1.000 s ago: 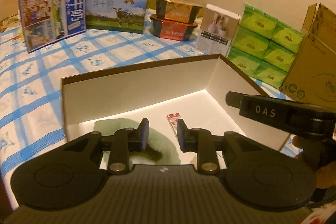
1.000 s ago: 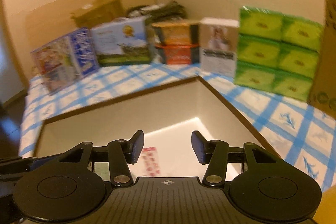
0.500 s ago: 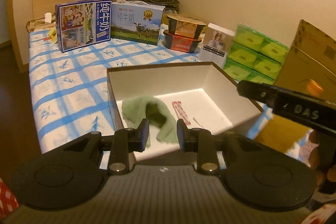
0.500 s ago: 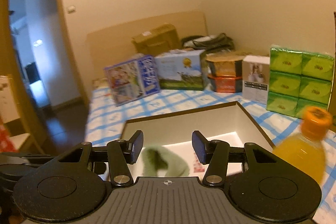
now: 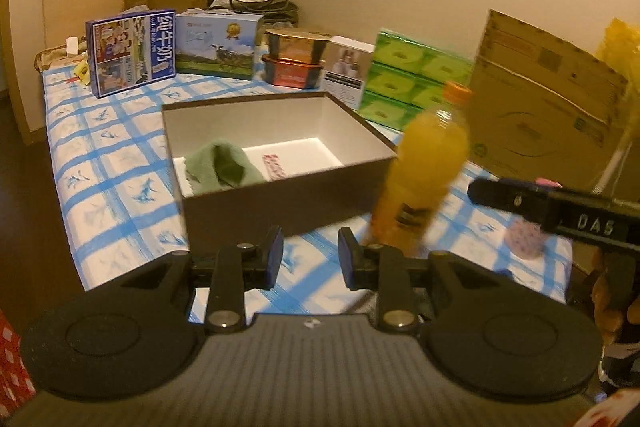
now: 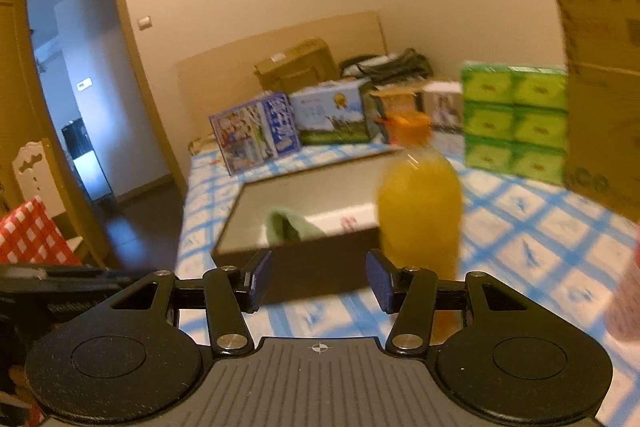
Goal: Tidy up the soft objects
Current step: 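Open both tools inside the box and withdraw them toward the pile, then move both open tools over the pile of soft items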
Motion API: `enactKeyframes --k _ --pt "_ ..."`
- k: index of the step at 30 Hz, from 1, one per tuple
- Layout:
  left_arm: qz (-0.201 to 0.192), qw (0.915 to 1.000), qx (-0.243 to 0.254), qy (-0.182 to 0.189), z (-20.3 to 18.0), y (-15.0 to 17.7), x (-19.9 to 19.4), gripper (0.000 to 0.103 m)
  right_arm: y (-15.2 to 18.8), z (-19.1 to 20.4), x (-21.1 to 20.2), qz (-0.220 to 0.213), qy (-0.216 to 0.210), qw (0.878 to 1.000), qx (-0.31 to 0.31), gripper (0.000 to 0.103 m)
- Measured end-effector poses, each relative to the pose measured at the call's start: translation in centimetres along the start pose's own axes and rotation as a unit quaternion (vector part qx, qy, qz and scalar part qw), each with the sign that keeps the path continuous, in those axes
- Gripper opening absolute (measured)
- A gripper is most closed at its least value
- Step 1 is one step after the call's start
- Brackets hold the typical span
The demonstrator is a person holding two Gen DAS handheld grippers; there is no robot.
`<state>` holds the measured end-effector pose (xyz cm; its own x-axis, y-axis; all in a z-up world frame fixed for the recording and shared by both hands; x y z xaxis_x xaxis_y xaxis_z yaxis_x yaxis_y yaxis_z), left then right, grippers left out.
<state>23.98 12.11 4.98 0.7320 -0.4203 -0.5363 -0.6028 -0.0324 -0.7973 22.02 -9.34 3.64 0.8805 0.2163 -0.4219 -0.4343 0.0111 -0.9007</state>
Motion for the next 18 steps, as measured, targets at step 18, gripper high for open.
enactKeyframes --k 18 --pt "0.003 0.9999 -0.007 -0.011 -10.0 7.3 -1.8 0.034 8.3 -11.2 -8.4 0.038 0.072 0.992 0.092 0.073"
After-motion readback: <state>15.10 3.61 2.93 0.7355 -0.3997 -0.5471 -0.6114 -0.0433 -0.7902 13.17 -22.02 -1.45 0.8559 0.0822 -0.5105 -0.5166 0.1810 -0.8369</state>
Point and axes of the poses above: each gripper's, at about its wrist camera, not at the fingertips, and x roughly the way its jaws point, z to its left, y to its underside, the point moved 3 cm from there along x, roughly the way its jaws point, and after that the axes turned 13 degrees about y, right-handed, at the moved point
